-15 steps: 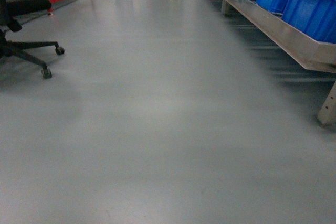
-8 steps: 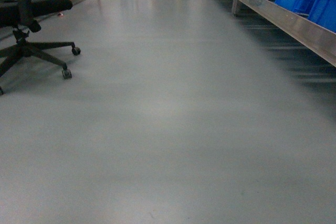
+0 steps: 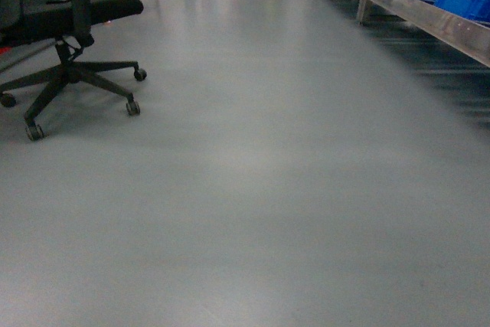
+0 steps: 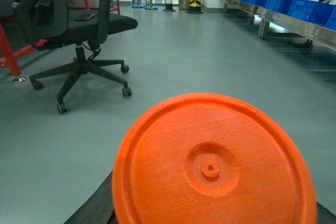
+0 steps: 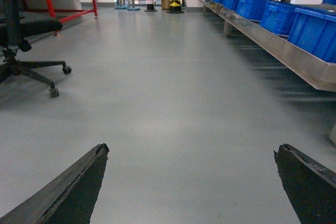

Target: Pick capacitor and pack into box

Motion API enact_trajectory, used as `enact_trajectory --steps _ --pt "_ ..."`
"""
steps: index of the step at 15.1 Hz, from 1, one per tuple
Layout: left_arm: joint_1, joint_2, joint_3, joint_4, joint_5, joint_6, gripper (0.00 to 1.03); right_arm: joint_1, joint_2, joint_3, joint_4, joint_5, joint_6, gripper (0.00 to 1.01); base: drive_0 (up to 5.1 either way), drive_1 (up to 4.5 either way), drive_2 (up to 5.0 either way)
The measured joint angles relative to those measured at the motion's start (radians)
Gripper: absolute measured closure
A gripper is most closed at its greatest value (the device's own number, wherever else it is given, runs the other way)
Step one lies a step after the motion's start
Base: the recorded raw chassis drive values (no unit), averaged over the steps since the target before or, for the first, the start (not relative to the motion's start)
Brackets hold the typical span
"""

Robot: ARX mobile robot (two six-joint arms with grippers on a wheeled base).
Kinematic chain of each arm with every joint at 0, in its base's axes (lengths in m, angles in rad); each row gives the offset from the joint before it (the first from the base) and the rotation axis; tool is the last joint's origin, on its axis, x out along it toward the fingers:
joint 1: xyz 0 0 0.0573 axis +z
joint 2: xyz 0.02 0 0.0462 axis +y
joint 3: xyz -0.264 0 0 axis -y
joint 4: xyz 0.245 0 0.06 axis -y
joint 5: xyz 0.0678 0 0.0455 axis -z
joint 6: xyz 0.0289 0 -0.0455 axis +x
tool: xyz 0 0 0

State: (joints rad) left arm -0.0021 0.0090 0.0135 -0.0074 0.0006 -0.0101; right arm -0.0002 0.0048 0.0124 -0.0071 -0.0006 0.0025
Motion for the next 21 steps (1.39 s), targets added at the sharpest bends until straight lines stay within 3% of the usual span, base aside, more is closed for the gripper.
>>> enact_trajectory --steps 21 --pt "0.0 0.0 0.0 0.002 -0.003 0.0 0.59 0.0 0.0 0.0 0.003 0.0 0.0 0.03 -5.0 2.45 2.4"
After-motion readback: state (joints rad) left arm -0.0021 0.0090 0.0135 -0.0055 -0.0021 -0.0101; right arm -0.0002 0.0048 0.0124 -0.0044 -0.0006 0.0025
